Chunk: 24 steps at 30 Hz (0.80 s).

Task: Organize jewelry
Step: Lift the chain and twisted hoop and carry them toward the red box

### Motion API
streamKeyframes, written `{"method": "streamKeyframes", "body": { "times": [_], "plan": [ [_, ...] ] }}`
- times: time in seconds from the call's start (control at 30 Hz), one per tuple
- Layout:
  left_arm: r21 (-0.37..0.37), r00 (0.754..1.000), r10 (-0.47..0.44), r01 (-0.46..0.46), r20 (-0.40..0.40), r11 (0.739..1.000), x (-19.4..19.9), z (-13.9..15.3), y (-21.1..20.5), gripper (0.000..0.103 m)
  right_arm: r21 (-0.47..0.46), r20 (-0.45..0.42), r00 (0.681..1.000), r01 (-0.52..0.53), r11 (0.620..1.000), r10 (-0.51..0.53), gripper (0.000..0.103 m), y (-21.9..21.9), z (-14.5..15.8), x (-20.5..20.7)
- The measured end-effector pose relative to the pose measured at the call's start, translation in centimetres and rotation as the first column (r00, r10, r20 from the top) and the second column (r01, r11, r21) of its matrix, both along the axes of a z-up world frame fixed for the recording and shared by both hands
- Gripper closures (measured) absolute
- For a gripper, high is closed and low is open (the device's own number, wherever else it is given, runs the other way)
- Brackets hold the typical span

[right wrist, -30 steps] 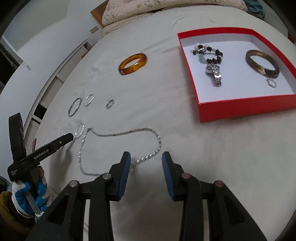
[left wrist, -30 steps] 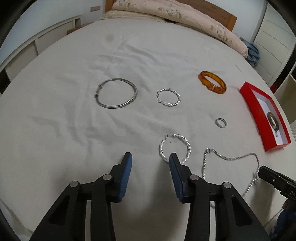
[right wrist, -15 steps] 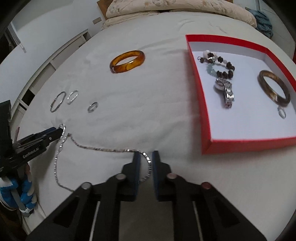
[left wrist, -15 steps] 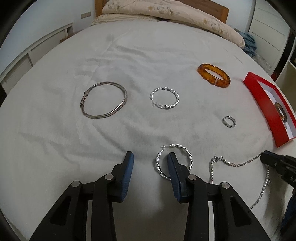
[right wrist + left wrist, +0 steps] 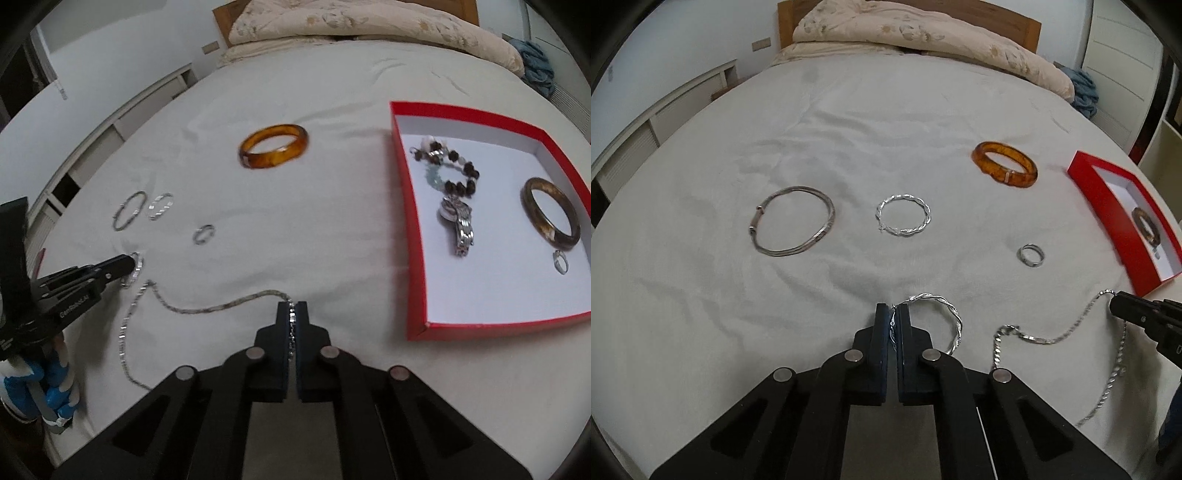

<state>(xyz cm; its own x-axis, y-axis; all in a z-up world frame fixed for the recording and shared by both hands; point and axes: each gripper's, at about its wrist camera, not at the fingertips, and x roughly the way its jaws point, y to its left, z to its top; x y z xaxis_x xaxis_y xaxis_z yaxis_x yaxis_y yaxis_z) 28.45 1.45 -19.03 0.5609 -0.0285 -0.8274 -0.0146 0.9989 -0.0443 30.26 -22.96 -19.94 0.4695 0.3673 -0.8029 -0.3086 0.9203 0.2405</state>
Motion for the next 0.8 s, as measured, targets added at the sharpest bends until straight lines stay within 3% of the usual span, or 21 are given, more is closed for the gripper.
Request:
{"method": "streamKeyframes", "body": {
  "times": [0.5, 0.8],
  "plan": [
    [-0.019, 0.996, 0.008, -0.007, 0.087, 1.000, -6.7, 7.3, 0.1, 0.100, 0.055, 0.109, 0.994, -0.031, 0.998, 0.025, 0.101, 0.6, 9.0, -6.9],
    [-0.007, 0.989, -0.006, 0.007, 0.147, 1.000, -11.5, 10.9, -0.8, 0.100, 0.053, 0.162, 0.986, -0.051, 0.997, 0.042, 0.101, 1.2, 12.5, -11.8]
  ]
}}
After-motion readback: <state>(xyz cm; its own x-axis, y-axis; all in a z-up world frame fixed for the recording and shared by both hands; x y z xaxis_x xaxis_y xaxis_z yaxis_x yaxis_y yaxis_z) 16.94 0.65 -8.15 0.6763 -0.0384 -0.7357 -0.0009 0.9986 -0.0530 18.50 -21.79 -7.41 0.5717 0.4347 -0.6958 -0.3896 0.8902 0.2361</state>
